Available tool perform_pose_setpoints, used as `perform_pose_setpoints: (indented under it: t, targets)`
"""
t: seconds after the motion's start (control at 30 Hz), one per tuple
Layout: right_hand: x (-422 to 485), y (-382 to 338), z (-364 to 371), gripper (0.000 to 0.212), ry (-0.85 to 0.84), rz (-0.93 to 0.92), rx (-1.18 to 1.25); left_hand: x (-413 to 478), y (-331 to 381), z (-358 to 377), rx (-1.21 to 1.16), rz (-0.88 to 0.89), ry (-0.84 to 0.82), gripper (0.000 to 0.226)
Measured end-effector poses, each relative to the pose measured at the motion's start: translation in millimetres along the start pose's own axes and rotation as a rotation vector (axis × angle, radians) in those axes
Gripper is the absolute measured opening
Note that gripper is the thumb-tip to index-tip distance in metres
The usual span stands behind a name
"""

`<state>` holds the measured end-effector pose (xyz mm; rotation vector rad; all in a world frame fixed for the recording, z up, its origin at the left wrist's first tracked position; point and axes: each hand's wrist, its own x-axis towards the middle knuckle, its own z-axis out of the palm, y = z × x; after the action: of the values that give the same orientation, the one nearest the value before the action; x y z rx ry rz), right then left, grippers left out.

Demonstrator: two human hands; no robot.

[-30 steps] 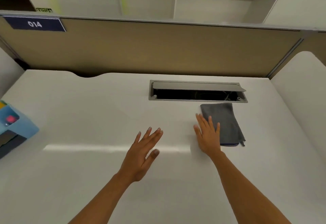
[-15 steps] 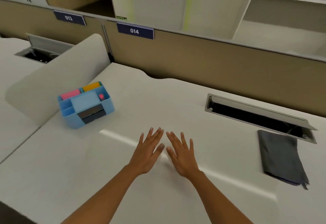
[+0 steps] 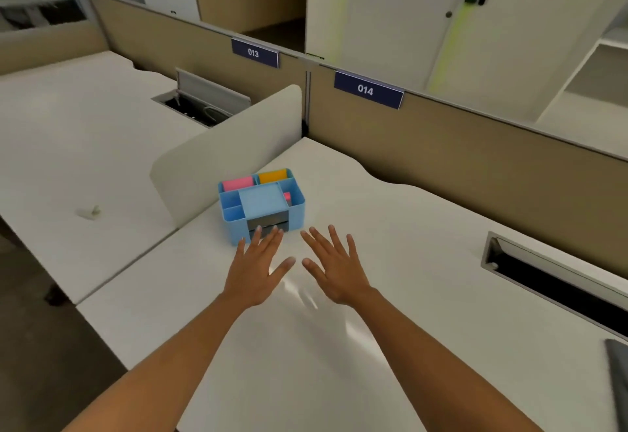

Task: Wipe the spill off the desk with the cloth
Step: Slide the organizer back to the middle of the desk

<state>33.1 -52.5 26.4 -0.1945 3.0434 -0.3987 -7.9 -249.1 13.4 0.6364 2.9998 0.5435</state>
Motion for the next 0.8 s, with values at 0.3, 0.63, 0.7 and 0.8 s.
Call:
perform_pose_setpoints:
  t: [0.3,0.63,0.7,0.8]
  targets:
    - [73,-32,-6,0.058,-0.065,-0.023,-0.085,34,-50,-18,0.244,-0.079,-0.014,0.082]
    - [105,-34,3,0.072,-0.095,0.044,-0.07,74,-60,-21,0.379,-0.073,-0.128,0.077]
    - [106,-31,7,0.064,-0.104,0.046,-0.057,82,-65,-18,0.337,-0.074,-0.124,0.076]
    - [107,-27,13,0.063,-0.106,0.042,-0.046,91,-69,-14,0.161,-0.127,-0.112,0.074]
